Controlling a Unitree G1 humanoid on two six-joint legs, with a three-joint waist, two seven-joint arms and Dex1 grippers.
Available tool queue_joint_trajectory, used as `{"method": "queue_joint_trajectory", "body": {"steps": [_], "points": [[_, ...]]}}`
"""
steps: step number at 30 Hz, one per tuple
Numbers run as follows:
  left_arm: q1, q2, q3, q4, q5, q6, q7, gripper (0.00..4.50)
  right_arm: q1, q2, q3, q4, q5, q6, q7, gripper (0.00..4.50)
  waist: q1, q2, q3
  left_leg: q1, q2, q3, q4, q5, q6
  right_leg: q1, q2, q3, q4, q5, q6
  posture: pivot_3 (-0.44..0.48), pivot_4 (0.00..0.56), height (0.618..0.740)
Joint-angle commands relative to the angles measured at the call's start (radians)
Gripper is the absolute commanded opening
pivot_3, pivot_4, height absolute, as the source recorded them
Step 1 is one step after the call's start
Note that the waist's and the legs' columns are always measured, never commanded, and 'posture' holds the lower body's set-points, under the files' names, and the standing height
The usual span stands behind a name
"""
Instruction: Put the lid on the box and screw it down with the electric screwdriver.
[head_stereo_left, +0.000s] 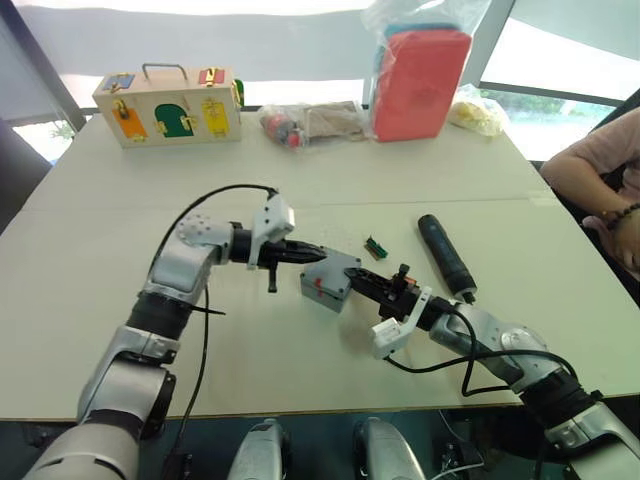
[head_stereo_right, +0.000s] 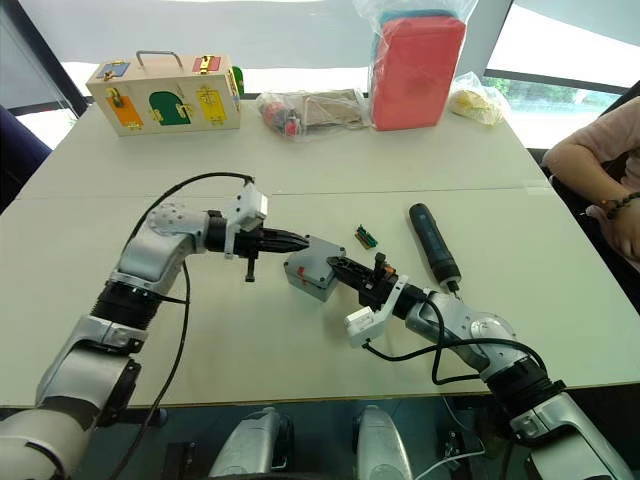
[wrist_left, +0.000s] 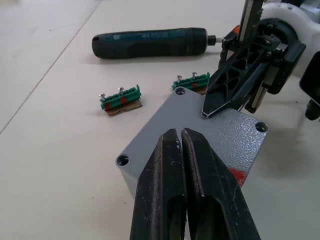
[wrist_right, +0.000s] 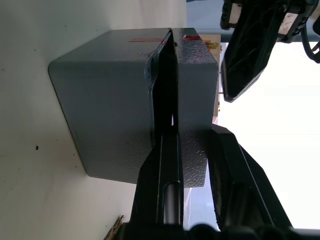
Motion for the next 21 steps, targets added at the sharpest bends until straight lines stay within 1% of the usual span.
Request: {"method": "queue_joint_trajectory", "body": {"steps": [1, 5, 7, 9, 10, 12, 14, 16, 17, 18, 19, 21], "points": [[-0.020, -0.013, -0.033, 0.063, 0.067, -0.096, 0.016, 0.03, 0.015, 0.001, 0.008, -0.013, 0.042, 0.011, 0.084, 0.19, -0.001, 0.000, 0.000, 0.000, 0.000, 0.000, 0.000, 0.000, 0.000, 0.000, 0.000, 0.000, 0.000, 0.000, 0.000, 0.000, 0.150, 0.730], [-0.026, -0.023, -0.051, 0.113, 0.101, -0.138, 0.016, 0.03, 0.000, 0.024, 0.005, -0.062, 0.125, 0.037, 0.191, 0.19, 0.000, 0.000, -0.001, 0.003, 0.000, -0.001, 0.000, 0.000, 0.000, 0.005, 0.000, -0.001, -0.002, 0.000, 0.000, 0.000, 0.150, 0.730], [-0.025, -0.028, -0.059, 0.127, 0.112, -0.146, 0.014, 0.03, -0.006, 0.035, -0.002, -0.089, 0.172, 0.057, 0.245, 0.19, -0.001, 0.000, -0.001, 0.007, 0.000, -0.002, 0.000, -0.001, 0.001, 0.010, 0.000, -0.002, -0.003, 0.000, 0.000, 0.000, 0.150, 0.730], [-0.023, -0.033, -0.073, 0.134, 0.125, -0.149, 0.007, 0.00, -0.018, 0.036, -0.008, -0.123, 0.219, 0.070, 0.308, 1.20, -0.001, 0.000, -0.001, 0.011, 0.000, -0.002, -0.001, -0.001, 0.002, 0.014, 0.000, -0.002, -0.004, 0.000, 0.000, 0.000, 0.150, 0.730], [-0.020, -0.034, -0.079, 0.133, 0.129, -0.146, 0.003, 0.00, -0.023, 0.033, -0.012, -0.137, 0.233, 0.071, 0.331, 1.39, -0.001, 0.000, -0.001, 0.012, 0.000, -0.002, -0.001, -0.001, 0.002, 0.014, 0.000, -0.002, -0.004, 0.000, 0.000, 0.000, 0.150, 0.730], [-0.016, -0.037, -0.086, 0.131, 0.134, -0.142, -0.006, 0.00, -0.025, 0.029, -0.025, -0.154, 0.255, 0.075, 0.363, 2.12, -0.002, 0.000, -0.001, 0.013, 0.000, -0.003, -0.001, -0.001, 0.002, 0.015, 0.000, -0.002, -0.004, 0.000, 0.000, 0.000, 0.150, 0.730], [-0.010, -0.040, -0.090, 0.126, 0.139, -0.142, -0.012, 0.00, -0.025, 0.017, -0.037, -0.170, 0.272, 0.071, 0.389, 3.07, -0.001, 0.000, -0.001, 0.014, 0.000, -0.003, -0.001, -0.001, 0.002, 0.017, 0.000, -0.002, -0.004, 0.000, 0.000, 0.000, 0.150, 0.730], [-0.005, -0.044, -0.094, 0.121, 0.143, -0.138, -0.011, 0.00, -0.017, 0.002, -0.053, -0.184, 0.291, 0.066, 0.406, 3.61, 0.001, 0.000, -0.002, 0.014, 0.000, -0.004, -0.001, -0.001, 0.002, 0.017, 0.000, -0.002, -0.004, 0.000, 0.000, 0.000, 0.150, 0.730], [-0.002, -0.047, -0.095, 0.120, 0.144, -0.138, -0.009, 0.00, -0.011, -0.007, -0.063, -0.188, 0.300, 0.060, 0.410, 4.00, 0.002, 0.000, -0.002, 0.014, 0.000, -0.004, -0.001, -0.001, 0.002, 0.017, 0.000, -0.002, -0.004, 0.000, 0.000, 0.000, 0.150, 0.730], [0.001, -0.050, -0.099, 0.115, 0.146, -0.136, -0.010, 0.00, -0.001, -0.022, -0.075, -0.188, 0.306, 0.050, 0.408, 4.30, 0.003, 0.000, -0.002, 0.014, 0.000, -0.004, -0.001, -0.001, 0.002, 0.017, 0.000, -0.002, -0.004, 0.000, 0.000, 0.000, 0.150, 0.730], [0.004, -0.053, -0.101, 0.111, 0.147, -0.133, -0.010, 0.00, 0.006, -0.033, -0.084, -0.186, 0.310, 0.041, 0.407, 4.49, 0.003, 0.000, -0.002, 0.014, 0.000, -0.004, -0.001, -0.001, 0.002, 0.017, 0.000, -0.002, -0.004, 0.000, 0.000, 0.000, 0.150, 0.730], [0.006, -0.058, -0.105, 0.107, 0.149, -0.127, -0.010, 0.00, 0.023, -0.059, -0.101, -0.160, 0.308, 0.012, 0.382, 4.49, 0.004, 0.000, -0.002, 0.015, 0.000, -0.003, -0.001, -0.001, 0.002, 0.018, 0.000, -0.002, -0.004, 0.000, 0.000, 0.000, 0.150, 0.730]]}}
